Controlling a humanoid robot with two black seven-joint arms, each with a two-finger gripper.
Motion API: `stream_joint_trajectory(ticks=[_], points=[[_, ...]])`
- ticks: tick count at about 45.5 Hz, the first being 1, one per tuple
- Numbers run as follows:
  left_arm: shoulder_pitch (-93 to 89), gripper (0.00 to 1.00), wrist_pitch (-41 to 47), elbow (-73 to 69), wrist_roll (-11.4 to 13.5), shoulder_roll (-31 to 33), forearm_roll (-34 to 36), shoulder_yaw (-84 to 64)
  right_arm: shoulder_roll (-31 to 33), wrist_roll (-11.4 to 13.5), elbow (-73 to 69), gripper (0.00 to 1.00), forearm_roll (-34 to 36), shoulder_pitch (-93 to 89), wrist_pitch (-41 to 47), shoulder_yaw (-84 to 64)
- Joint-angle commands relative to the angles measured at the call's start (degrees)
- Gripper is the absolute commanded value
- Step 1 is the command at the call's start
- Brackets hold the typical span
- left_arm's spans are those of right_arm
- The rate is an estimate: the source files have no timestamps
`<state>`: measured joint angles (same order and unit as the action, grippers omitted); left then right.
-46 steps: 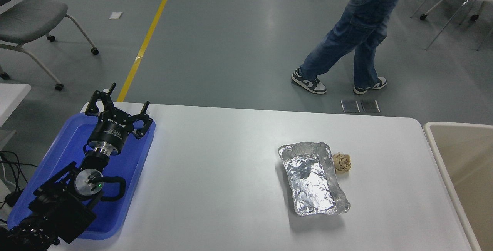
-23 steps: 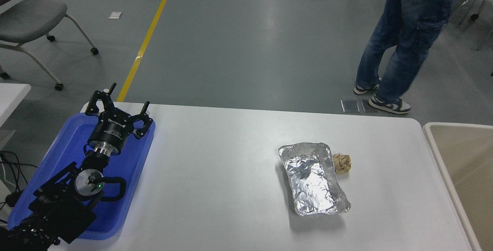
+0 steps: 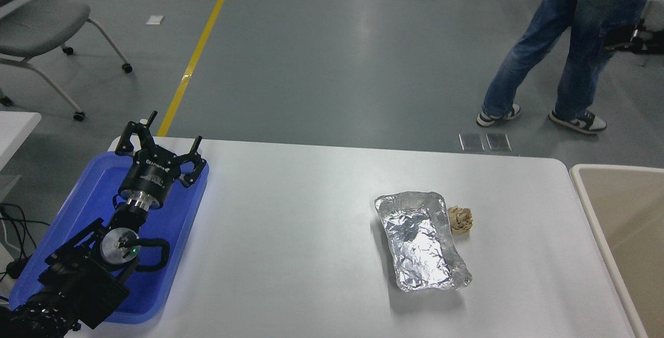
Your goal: Pick up paper cup place in dustbin
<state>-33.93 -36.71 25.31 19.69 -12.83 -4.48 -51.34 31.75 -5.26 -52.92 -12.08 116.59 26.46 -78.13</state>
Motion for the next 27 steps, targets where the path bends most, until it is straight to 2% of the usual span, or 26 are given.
stream_joint_trajectory(ticks=[1,11,27], points=[[0.00,1.00,0.06,0.00,0.00,0.00,0.00,0.01,-1.60,-0.01,-10.44,1.00,-1.72,12.42,11.77,-2.20],[0.00,1.00,-0.03,0.00,0.00,0.00,0.00,0.01,-2.65,-0.01,-18.52,1.00,-1.98,18.14,16.87,-1.50],[0.00,1.00,0.06,0.00,0.00,0.00,0.00,0.01,-3.09,-0.01,-27.05,1.00,-1.98,20.34,18.54,6.23]])
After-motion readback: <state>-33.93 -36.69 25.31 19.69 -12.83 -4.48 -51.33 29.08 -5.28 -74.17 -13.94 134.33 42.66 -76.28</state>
